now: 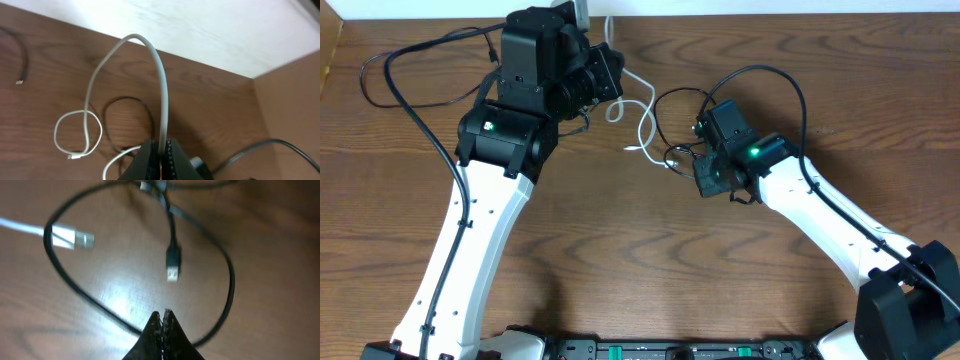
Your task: Untangle cables
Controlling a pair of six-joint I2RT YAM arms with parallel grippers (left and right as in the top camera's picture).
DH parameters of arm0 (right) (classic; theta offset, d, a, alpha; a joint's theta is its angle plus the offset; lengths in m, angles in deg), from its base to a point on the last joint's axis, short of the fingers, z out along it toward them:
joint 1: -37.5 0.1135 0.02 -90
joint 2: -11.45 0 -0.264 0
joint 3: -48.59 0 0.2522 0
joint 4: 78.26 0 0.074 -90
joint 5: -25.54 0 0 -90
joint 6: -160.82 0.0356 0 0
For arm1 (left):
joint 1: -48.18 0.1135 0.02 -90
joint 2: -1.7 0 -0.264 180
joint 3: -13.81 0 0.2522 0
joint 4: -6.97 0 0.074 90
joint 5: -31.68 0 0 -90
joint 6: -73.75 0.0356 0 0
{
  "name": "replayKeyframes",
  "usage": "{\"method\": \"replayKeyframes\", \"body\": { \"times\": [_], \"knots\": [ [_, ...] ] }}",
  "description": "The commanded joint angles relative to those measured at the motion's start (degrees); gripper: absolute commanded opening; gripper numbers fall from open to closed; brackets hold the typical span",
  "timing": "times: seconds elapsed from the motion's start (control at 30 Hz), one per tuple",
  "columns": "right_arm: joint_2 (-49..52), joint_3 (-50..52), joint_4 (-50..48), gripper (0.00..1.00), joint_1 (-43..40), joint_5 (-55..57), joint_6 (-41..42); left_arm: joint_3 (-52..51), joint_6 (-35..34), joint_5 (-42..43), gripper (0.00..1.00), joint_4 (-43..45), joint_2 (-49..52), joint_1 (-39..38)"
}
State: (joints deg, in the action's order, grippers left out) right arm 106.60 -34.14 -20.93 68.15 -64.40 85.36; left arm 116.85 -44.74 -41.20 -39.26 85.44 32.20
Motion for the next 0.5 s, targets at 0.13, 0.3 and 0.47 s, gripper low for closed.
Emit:
{"method": "replayKeyframes", "body": {
  "times": [0.13, 0.3, 0.47],
  "knots": [
    [-8.76, -8.20, 5.05, 0.01, 0.22, -4.17, 0.85, 0.31, 0.83, -6.05, 0.07, -1.57, -0.22, -0.07],
    [-9.86, -7.08, 11.63, 0.01, 2.89, -7.32, 1.57, 0.31, 0.81, -6.03, 0.08, -1.68, -0.22, -0.07],
    [-6.49, -1.29, 10.10, 0.01, 6.14, -7.26, 7.58, 0.31, 0.81, -6.03, 0.07, -1.77, -0.22, -0.07]
  ]
}}
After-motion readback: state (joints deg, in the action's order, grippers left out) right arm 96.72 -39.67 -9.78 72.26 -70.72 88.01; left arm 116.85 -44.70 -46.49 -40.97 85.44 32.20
